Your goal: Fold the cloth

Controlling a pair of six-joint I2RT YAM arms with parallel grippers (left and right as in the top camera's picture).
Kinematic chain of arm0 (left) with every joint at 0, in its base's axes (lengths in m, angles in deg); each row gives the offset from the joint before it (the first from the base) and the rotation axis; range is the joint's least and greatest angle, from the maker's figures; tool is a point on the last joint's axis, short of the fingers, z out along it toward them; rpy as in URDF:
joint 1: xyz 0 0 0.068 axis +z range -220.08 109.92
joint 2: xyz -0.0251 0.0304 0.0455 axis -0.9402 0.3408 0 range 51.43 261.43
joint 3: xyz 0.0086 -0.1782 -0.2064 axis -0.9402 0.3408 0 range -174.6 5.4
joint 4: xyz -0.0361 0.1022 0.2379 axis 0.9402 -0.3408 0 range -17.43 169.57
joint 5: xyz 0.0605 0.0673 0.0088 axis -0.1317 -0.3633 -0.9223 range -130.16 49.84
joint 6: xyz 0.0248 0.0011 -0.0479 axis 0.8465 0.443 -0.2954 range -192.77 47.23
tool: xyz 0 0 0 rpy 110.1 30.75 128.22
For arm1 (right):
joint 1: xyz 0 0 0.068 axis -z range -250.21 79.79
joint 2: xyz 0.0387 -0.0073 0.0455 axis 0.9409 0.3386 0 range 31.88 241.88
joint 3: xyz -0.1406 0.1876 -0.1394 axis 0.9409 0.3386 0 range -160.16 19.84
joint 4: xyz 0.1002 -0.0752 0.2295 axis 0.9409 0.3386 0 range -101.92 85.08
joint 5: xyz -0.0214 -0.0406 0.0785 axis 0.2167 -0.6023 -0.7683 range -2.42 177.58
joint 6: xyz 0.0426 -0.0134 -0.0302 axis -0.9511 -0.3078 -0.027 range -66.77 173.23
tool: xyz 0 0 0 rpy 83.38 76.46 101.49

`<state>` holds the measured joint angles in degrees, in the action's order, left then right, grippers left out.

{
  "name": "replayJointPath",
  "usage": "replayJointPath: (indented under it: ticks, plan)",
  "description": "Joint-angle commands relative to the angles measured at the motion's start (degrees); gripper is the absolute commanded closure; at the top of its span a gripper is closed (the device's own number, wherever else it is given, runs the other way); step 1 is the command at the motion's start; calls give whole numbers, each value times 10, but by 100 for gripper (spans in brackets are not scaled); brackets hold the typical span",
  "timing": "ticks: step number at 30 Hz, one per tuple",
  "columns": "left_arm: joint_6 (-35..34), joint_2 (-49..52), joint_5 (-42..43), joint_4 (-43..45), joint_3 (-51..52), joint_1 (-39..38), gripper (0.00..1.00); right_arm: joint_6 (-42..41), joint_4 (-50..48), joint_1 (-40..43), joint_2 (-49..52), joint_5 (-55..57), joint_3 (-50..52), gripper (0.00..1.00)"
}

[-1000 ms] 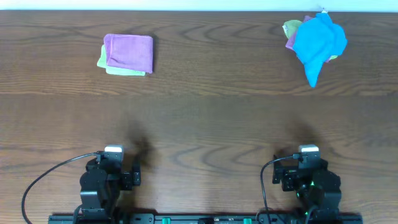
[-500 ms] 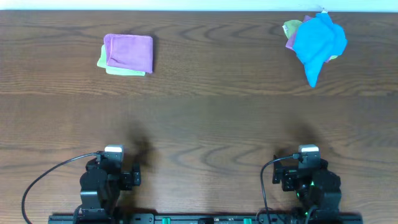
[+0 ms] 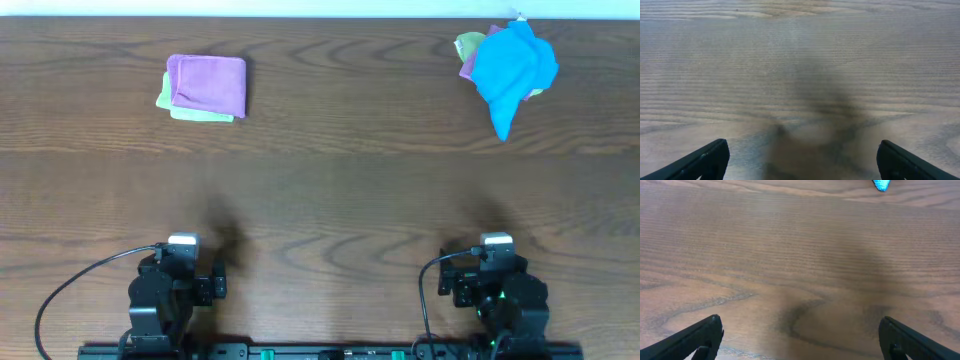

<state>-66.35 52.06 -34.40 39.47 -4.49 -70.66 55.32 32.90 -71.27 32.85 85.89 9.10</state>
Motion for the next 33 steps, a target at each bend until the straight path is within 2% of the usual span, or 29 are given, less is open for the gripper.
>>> replayJointPath:
  ticks: [1,7,12,17,27,33]
  plan:
    - [4,-4,-4,-3,5,2,5,-18,-6,5,-7,3,7,1]
    - [4,-4,-4,-3,5,2,5,-89,-8,28,20,15,-17,1]
    - [4,-4,-4,-3,5,2,5,-98,-9,48,109,15,-93,1]
    - [4,-4,-4,-3,5,2,5,-100,-5,72,271,15,-228,1]
    - [4,-4,-4,-3,5,2,5,-110,72,115,633,19,-555,1]
    - [4,-4,-4,-3,5,2,5,-97,79,145,811,18,-705,1]
